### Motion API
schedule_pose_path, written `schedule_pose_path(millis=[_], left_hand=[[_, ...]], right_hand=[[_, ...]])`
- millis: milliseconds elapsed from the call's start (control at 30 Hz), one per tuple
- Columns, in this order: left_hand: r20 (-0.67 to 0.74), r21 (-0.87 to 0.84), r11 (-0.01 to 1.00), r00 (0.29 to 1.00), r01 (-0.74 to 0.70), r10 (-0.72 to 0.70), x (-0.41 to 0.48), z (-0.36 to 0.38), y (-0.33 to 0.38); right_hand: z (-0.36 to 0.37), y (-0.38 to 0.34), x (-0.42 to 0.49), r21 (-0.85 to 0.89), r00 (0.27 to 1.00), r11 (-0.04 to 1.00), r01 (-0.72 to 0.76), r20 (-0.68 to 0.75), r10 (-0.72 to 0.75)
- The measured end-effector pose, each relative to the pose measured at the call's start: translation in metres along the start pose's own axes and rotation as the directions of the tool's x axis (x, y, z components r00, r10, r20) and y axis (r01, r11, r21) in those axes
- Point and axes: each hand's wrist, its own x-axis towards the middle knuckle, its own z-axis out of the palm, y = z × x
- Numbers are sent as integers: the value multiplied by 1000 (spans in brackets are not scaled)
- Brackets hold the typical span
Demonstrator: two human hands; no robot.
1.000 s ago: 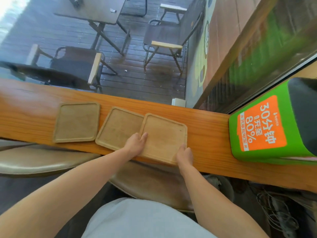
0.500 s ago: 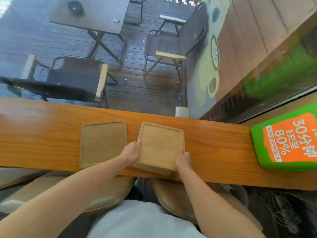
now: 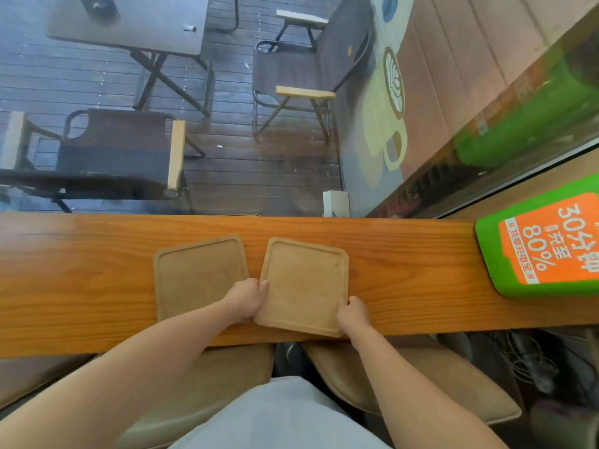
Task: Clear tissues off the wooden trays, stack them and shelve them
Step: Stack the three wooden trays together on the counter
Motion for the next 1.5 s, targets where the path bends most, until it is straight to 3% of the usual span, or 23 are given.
schedule_pose_path(millis=[233,367,667,833,1000,1233,1367,1500], left_hand=[[39,106,994,998,39,-43,-6,0,6],[-8,150,988,999,40,-40,-5,2,14],[-77,234,972,997,13,5,4,-5,11],[-221,312,950,970,-25,98,8,-5,12],[-201,73,997,979,41,-26,9,4,16],[-136,-186,975,980,119,-145,11,13,30],[-34,-410,891,973,195,-229,13,6,36],[120,-558,789,966,257,-229,11,8,35]], right_hand=[[11,1,-9,-40,998,999,-9,-68,7],[11,-2,-6,50,997,996,-79,-1,79],[0,4,-5,181,987,980,-85,148,59],[-4,2,2,239,984,965,-107,163,69],[-2,1,8,343,974,922,-181,190,120],[-12,7,17,478,954,837,-265,256,155],[-12,7,17,487,962,842,-232,245,123],[-8,7,19,438,958,859,-265,221,183]])
